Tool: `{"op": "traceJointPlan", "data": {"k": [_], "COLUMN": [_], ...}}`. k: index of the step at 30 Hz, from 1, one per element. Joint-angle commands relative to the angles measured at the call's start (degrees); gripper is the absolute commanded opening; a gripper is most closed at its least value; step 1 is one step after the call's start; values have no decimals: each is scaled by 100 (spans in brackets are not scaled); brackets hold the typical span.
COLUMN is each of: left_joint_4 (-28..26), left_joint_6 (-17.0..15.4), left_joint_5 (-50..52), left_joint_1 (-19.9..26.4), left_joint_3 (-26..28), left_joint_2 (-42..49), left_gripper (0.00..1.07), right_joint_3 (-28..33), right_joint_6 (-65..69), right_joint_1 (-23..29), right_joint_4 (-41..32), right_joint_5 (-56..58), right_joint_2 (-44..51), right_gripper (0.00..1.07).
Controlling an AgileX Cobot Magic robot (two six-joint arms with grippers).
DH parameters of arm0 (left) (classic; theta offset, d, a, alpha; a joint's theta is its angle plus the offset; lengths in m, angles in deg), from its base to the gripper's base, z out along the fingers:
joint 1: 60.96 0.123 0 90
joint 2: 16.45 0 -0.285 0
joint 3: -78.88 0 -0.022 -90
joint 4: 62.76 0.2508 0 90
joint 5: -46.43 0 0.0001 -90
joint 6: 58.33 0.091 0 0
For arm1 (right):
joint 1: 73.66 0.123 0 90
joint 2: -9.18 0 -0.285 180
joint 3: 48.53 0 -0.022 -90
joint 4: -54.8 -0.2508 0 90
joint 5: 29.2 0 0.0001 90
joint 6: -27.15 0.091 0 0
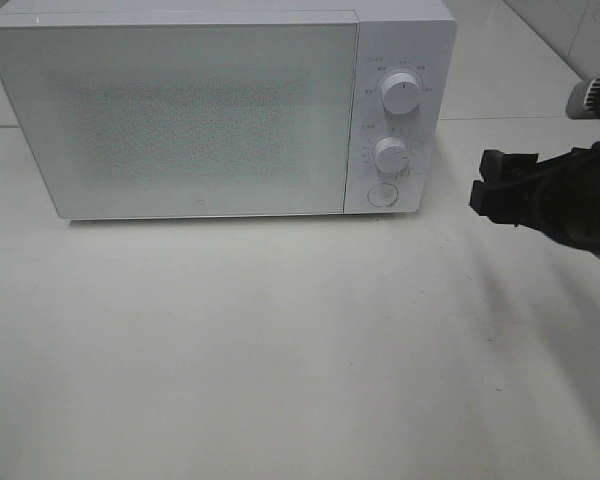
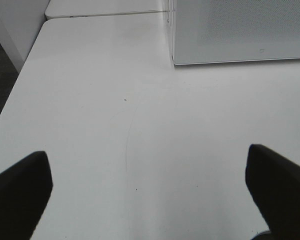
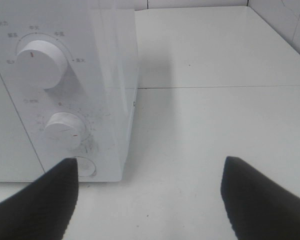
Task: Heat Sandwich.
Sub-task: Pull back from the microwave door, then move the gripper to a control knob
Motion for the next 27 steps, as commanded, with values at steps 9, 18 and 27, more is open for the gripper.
{"op": "traceJointPlan", "data": {"k": [9, 18, 27], "left_joint_4": [-52, -52, -52], "left_joint_6": [-6, -6, -6], "left_joint_5": [46, 46, 46], "left_joint_1": [17, 17, 17], "left_joint_3": [-11, -11, -11], "left_joint_2": [132, 132, 132], "left_gripper": [98, 98, 98], "right_joint_3": [0, -275, -808], "right_joint_6": [-275, -286, -390], "right_joint_1": [1238, 1971, 2246], "right_joint_4": [-991, -1816, -2023], "right_joint_5": [-1238, -1684, -1610], "right_joint_2": [-688, -1238, -1656], "right_gripper": [76, 76, 76]}}
